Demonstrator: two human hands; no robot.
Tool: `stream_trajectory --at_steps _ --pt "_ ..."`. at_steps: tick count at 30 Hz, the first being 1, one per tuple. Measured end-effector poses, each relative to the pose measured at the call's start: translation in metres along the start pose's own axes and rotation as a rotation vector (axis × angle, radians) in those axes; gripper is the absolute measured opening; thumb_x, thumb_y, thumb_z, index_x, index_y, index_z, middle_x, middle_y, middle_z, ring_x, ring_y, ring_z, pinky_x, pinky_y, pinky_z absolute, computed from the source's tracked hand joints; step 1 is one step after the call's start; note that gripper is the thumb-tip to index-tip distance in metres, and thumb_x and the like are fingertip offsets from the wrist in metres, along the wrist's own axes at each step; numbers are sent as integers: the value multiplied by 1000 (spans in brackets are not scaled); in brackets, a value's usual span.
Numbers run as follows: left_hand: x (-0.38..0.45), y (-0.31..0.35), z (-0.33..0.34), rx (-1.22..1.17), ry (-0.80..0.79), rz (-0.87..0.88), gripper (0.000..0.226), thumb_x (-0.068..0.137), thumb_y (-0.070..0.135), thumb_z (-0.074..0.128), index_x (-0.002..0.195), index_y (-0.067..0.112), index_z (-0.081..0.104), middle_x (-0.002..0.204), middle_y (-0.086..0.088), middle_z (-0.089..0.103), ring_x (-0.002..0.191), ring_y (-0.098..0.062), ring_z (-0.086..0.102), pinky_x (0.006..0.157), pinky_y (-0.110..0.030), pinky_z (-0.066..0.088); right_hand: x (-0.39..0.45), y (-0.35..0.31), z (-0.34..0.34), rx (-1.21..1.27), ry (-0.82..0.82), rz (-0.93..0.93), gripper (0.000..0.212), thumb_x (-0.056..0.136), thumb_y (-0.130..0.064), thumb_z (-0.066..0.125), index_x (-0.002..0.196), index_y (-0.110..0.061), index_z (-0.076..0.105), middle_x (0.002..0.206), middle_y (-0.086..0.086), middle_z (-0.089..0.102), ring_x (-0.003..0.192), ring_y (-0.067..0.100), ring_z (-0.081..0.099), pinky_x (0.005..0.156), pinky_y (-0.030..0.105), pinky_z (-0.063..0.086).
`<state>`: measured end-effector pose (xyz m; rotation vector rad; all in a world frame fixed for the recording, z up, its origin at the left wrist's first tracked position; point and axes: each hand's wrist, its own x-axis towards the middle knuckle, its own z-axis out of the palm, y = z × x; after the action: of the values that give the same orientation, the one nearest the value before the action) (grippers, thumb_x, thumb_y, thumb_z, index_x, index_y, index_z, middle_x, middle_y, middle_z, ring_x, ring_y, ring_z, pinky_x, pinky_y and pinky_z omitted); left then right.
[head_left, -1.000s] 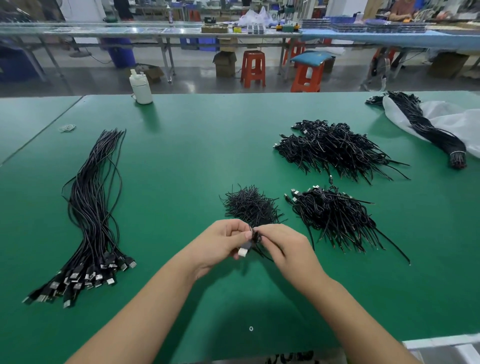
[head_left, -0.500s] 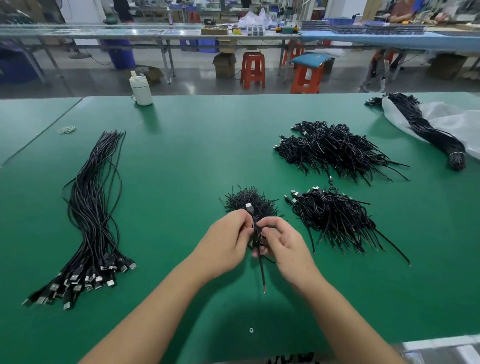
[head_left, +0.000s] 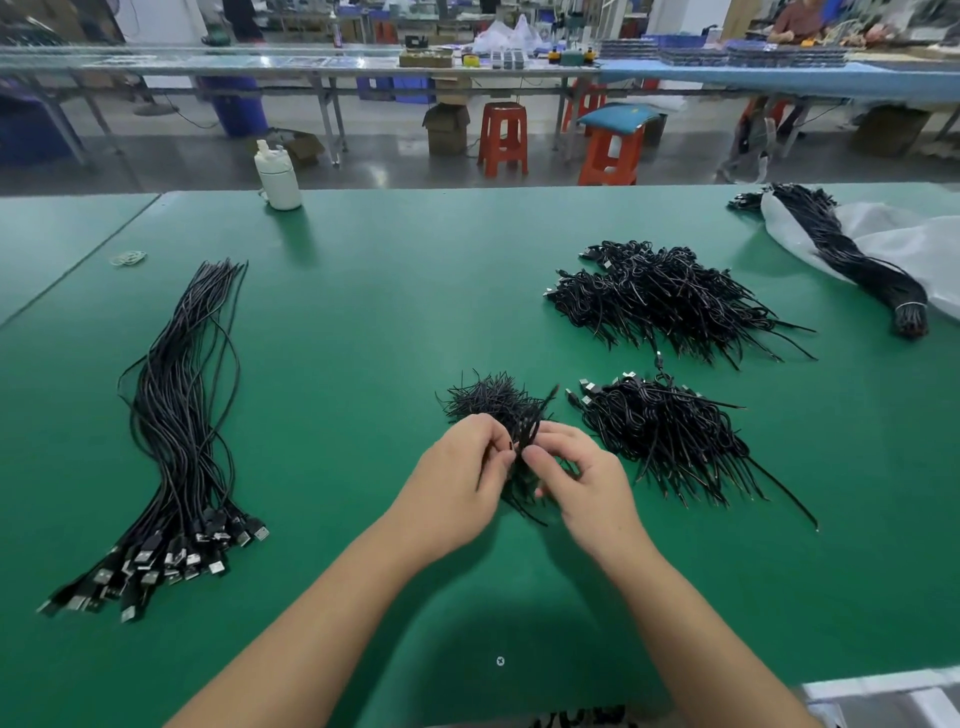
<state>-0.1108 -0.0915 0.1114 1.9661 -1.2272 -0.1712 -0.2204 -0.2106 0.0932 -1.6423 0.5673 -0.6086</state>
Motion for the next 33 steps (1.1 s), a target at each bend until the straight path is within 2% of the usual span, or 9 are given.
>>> stream_trajectory --at_steps 3,6,11,16,19,24,27,30,33 --pt "0 1 0 62 24 77 13 95 12 54 90 22 48 86 7 51 81 -12 45 75 -26 38 1 1 -1 -4 -22 59 7 92 -14 68 96 -9 71 66 -9 62 54 8 54 57 16 44" --pt "-1 2 2 78 28 142 12 94 8 53 88 18 49 85 5 49 80 -14 43 75 -29 38 0 2 -1 63 -43 89 16 95 -13 64 110 -17 60 60 -6 62 56 11 56 61 18 46" --pt "-5 3 4 75 71 179 9 93 6 53 89 13 52 89 4 49 86 -19 44 79 -32 40 1 -6 -2 208 -107 70 10 96 -4 58 99 -13 62 72 15 66 62 18 56 59 20 46" --pt "-4 2 3 -74 87 23 12 96 8 53 89 18 52 87 7 56 84 -7 52 76 -21 40 0 -13 -3 219 -193 71 31 96 10 49 115 -7 68 95 9 75 80 17 69 77 21 56" --pt "-4 2 2 -137 63 -30 13 97 10 54 89 19 52 84 10 60 80 0 54 70 -9 37 -1 -12 -3 221 -237 73 38 91 19 49 120 -2 65 91 7 74 79 12 68 79 20 56" --pt "-3 4 3 -77 40 -22 12 97 13 54 89 22 51 82 12 52 76 2 47 67 -9 34 0 -11 -9 -199 -176 -51 28 96 -7 60 77 -26 67 61 -5 61 57 3 50 59 17 43" --pt "-2 5 5 -44 44 29 15 97 12 53 90 23 48 80 13 48 75 0 45 67 -13 35 0 -8 -11 -429 -193 -116 33 102 -22 51 70 -15 49 62 4 51 55 5 44 55 20 36" --pt "-4 4 7 55 77 153 12 96 8 52 90 18 50 83 10 47 75 -7 41 70 -23 36 1 -7 -9 -252 -234 36 36 105 -24 43 71 -15 48 59 -5 47 52 7 49 53 16 41" --pt "-4 -2 9 362 147 408 18 80 -5 60 89 10 58 84 -3 53 75 -23 46 68 -38 41 2 -10 -11 -24 -314 215 40 105 -27 44 68 -19 56 58 4 48 49 17 46 52 23 41"
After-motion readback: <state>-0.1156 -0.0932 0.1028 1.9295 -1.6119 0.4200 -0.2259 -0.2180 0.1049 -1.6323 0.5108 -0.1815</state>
